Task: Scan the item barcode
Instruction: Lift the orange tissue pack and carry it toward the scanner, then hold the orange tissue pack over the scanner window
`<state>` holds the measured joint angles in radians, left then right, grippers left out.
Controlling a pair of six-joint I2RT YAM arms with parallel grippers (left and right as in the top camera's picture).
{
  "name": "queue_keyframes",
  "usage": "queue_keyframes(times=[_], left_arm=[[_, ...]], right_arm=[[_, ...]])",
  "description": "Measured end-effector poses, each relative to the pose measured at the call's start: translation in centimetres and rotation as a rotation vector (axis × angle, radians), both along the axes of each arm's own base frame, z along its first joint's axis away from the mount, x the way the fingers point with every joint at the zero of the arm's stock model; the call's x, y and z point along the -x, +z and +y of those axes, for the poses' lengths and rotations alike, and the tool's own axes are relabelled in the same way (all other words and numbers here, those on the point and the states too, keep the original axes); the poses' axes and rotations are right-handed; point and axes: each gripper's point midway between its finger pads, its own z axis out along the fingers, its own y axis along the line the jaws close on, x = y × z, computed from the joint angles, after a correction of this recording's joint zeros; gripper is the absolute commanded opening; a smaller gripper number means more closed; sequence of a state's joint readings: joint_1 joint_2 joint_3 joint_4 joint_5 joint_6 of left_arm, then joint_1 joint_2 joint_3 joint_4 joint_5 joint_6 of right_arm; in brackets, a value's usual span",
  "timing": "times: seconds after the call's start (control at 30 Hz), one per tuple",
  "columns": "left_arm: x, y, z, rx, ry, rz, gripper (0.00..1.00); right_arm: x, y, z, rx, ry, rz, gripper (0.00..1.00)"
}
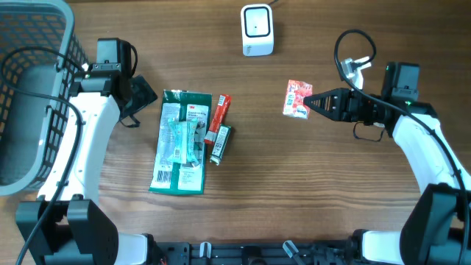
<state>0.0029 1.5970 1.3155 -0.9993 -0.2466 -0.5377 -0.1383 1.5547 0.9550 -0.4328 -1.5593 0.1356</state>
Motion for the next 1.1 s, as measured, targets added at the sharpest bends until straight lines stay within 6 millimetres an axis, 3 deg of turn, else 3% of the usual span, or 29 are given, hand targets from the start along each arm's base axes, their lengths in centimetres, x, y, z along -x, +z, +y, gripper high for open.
queue_keyframes(times=[0.53,0.67,0.8,0.93,1.03,1.1], left_arm=[[0.0,0.0,0.0,0.0,0.0,0.0,1.0],[0.0,0.0,0.0,0.0,0.0,0.0,1.0],[0.0,0.0,0.0,0.0,0.0,0.0,1.0],[0.0,0.0,0.0,0.0,0.0,0.0,1.0],[0.0,0.0,0.0,0.0,0.0,0.0,1.0],[0.0,0.0,0.0,0.0,0.0,0.0,1.0]], right_arm=[[-0.5,0.8,0.0,0.034,-0.012,-0.096,0.04],[-1.6,-1.5,0.9,0.173,-0.064,-0.099,0.04],[-2.9,-5.8,2.3,0.446,-0.124,-0.123,0.04],[-3.5,-8.1,2.4,0.656,-0.162,-0.129,0.04],[-5.7,-5.2,1.4,0.739,-0.224,-0.167,0.04],[-7.4,-1.1,0.8,0.781,-0.273,-0.212,0.04]])
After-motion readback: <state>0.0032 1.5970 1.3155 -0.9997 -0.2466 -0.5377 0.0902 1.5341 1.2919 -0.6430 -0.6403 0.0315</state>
